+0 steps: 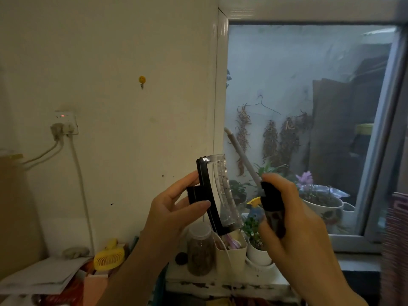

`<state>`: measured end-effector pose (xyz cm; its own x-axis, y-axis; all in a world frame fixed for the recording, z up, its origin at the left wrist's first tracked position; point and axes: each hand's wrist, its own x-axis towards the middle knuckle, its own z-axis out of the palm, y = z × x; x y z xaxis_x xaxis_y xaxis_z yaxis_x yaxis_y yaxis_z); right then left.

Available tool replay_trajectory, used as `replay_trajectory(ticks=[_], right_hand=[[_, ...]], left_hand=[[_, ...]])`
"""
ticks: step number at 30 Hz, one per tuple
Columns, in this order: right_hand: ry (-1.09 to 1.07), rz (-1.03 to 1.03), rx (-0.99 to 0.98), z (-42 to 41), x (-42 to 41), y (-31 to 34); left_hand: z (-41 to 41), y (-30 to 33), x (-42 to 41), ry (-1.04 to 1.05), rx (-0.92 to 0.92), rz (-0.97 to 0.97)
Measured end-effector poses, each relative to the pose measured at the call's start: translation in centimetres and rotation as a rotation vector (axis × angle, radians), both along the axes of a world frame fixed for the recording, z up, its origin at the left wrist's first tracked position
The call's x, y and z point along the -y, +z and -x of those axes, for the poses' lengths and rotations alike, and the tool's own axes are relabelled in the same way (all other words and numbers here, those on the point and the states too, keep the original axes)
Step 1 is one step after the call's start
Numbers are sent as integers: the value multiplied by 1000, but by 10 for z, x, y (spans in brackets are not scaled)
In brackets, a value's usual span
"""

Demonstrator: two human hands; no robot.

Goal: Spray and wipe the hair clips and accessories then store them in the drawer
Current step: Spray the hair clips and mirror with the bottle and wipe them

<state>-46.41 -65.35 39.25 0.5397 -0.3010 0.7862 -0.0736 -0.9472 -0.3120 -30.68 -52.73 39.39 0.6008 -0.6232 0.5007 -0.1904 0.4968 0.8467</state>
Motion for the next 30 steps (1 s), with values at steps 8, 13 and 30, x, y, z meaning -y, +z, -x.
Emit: replay_trajectory(ticks=[8, 13, 30], right_hand=[[-68, -21, 19, -2, 14, -2], [-18, -13, -23, -10, 20, 6], [75, -37, 16, -16, 17, -15]], left_hand=[[-14, -9, -4, -78, -77, -8], [-27, -23, -3, -278, -196, -33], [-35, -42, -4, -366, -142, -66]])
